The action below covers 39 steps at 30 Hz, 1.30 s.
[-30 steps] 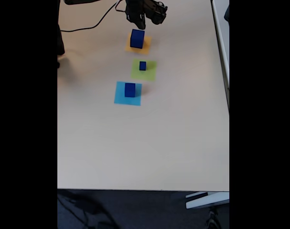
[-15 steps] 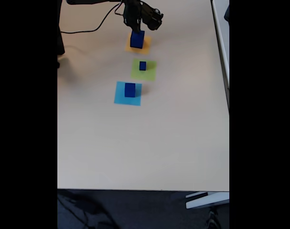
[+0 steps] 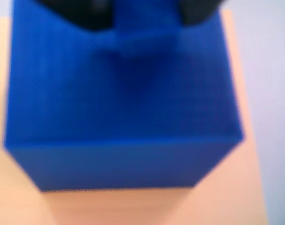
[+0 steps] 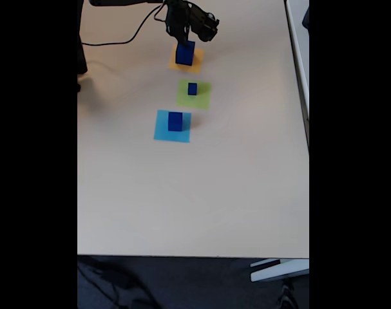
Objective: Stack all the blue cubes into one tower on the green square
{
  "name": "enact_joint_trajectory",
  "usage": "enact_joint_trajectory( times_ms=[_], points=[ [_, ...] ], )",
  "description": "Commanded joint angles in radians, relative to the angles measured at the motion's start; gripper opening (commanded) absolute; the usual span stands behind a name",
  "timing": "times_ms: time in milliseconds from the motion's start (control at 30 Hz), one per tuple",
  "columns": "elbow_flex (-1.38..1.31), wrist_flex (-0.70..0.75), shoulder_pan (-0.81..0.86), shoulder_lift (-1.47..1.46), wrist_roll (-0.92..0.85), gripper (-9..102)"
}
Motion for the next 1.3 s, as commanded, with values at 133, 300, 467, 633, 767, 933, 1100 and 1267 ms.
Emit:
enact_joint_trajectory(
  times_ms=[133, 300, 467, 633, 767, 933, 1100, 1267],
  points=[
    [-0.008, -0.006, 0.009, 0.048, -0.018, 0],
    [-0.005, -0.003, 0.011, 0.051, -0.023, 0],
    [-0.018, 0.011, 0.017, 0.054, -0.035, 0],
    [-0.067, 0.057, 0.023, 0.046, -0.049, 0],
    [-0.103, 0.086, 0.029, 0.037, -0.058, 0],
    [-0.144, 0.110, 0.032, 0.018, -0.063, 0],
    [-0.190, 0.143, 0.023, -0.003, -0.052, 0],
    [-0.187, 0.133, 0.018, -0.012, -0.040, 0]
  ],
)
